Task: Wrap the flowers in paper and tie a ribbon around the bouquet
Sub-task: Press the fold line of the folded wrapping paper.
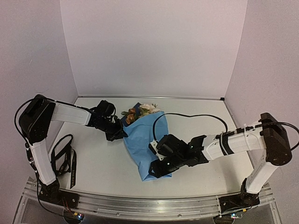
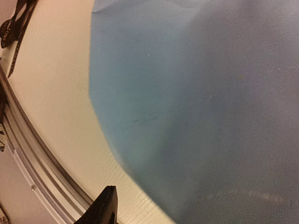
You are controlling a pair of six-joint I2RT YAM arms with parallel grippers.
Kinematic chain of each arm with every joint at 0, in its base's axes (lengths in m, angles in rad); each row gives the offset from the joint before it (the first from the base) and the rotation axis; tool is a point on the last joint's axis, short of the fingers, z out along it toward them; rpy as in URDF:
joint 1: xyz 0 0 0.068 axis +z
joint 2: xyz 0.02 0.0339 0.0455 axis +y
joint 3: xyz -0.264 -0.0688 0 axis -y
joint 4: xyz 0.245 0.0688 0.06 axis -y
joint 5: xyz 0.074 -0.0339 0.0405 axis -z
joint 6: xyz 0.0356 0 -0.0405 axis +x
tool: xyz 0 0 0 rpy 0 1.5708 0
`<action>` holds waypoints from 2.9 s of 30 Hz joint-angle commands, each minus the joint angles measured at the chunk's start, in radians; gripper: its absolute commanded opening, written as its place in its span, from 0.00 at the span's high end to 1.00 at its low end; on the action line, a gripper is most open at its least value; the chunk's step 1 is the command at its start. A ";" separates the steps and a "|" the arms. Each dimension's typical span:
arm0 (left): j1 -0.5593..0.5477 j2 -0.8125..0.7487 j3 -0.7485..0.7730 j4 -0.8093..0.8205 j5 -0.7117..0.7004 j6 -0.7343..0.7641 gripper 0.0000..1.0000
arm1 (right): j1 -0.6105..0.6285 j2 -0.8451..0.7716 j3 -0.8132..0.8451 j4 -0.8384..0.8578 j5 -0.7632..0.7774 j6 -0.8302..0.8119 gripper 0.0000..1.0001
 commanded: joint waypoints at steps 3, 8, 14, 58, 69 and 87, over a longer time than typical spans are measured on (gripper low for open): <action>-0.001 -0.068 0.020 -0.046 0.012 -0.006 1.00 | 0.052 0.117 0.103 0.019 0.089 -0.050 0.57; -0.002 -0.079 0.018 -0.054 0.010 -0.003 1.00 | 0.072 0.153 0.104 0.066 0.119 -0.032 0.56; -0.002 -0.073 0.016 -0.054 0.028 -0.009 1.00 | 0.076 0.177 0.078 0.148 0.151 -0.017 0.56; 0.046 0.054 0.175 -0.144 0.017 0.243 1.00 | 0.081 0.096 -0.061 0.318 0.045 0.095 0.87; 0.046 0.053 0.175 -0.134 0.041 0.271 1.00 | 0.032 -0.096 0.001 0.078 -0.068 0.136 0.51; 0.044 0.082 0.225 -0.152 0.043 0.285 1.00 | -0.259 -0.093 -0.039 0.177 -0.228 0.376 0.38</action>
